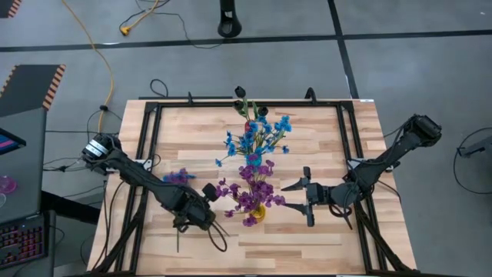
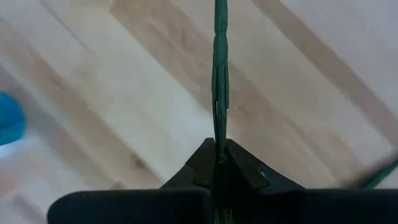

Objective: Sort flowers into vase by color
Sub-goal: Put the violet flower into the yellow crystal vase

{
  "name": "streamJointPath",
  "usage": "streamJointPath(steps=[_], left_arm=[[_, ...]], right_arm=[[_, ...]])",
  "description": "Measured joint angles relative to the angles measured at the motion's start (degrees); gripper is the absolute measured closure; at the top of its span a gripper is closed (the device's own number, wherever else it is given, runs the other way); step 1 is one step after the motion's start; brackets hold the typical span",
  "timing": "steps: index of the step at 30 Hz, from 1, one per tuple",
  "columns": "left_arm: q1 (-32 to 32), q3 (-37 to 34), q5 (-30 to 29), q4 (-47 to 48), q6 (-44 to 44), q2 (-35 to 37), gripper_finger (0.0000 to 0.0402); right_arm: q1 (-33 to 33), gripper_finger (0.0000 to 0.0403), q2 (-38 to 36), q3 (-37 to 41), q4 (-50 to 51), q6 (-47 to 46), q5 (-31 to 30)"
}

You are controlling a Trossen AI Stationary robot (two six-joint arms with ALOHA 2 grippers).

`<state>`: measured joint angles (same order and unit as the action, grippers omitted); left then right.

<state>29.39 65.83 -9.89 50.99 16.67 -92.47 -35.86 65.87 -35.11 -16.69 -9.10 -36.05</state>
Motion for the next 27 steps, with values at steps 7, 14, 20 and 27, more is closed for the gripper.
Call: streamJointPath(steps=[7,14,20,27], left_arm=[[-0.1,7.4,-4.9,6.3,2.8,0.0,0.0395],[-0.1,13.2,-6.3,9.6,4.3,0.0,0.0395],[-0.1,13.5,-6.0,7.5,7.4,-0.3,0.0395],[0.0,10.2,-6.2,0.9,21.0,-0.5,0.0395]], right_arm=[[0.0,0.0161,0.0,0.0,0.0,0.0,0.0],[0.0,0.0161,0.0,0.0,0.0,0.0,0.0],[0.0,0.0161,0.0,0.0,0.0,0.0,0.0],[0.0,0.0161,0.0,0.0,0.1,0.0,0.0]])
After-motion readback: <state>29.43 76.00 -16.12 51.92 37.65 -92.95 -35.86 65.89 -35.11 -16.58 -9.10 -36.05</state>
